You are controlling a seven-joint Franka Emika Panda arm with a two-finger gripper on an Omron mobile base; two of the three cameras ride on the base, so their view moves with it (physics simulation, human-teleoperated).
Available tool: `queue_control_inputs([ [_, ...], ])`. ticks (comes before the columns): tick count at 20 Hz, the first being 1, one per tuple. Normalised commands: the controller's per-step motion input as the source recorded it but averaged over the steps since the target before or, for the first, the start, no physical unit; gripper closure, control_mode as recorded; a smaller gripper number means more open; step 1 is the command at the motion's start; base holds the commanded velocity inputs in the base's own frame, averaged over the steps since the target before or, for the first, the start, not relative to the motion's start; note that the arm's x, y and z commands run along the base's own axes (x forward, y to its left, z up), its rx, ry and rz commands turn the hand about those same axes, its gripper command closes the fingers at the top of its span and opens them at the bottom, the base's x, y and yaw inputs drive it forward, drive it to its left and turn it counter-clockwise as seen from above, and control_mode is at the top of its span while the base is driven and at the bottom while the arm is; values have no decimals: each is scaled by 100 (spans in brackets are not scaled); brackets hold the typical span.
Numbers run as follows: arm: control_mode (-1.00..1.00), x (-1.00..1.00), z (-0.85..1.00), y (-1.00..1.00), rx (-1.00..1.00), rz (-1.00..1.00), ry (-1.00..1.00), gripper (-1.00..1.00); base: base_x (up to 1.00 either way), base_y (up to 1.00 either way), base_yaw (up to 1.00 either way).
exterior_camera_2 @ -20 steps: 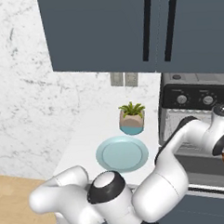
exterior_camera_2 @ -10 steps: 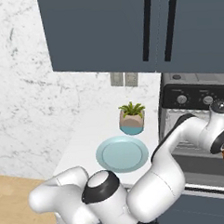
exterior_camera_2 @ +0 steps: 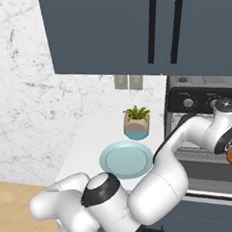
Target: Pick up the kebab skewer and baguette bread, and place them inside the toaster oven. Close the toaster oven door and start by setting the timer.
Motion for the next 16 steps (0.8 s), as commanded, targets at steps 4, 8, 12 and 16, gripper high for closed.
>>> queue_control_inputs([
  [4, -100, 33, 0, 13, 0, 8, 1, 100, 0, 0, 0],
  [8, -100, 8, -10, 6, 0, 10, 3, 100, 0, 0, 0],
  [12, -100, 6, -13, 6, 0, 11, 4, 100, 0, 0, 0],
  [16, -100, 19, 0, 0, 0, 11, 4, 100, 0, 0, 0],
])
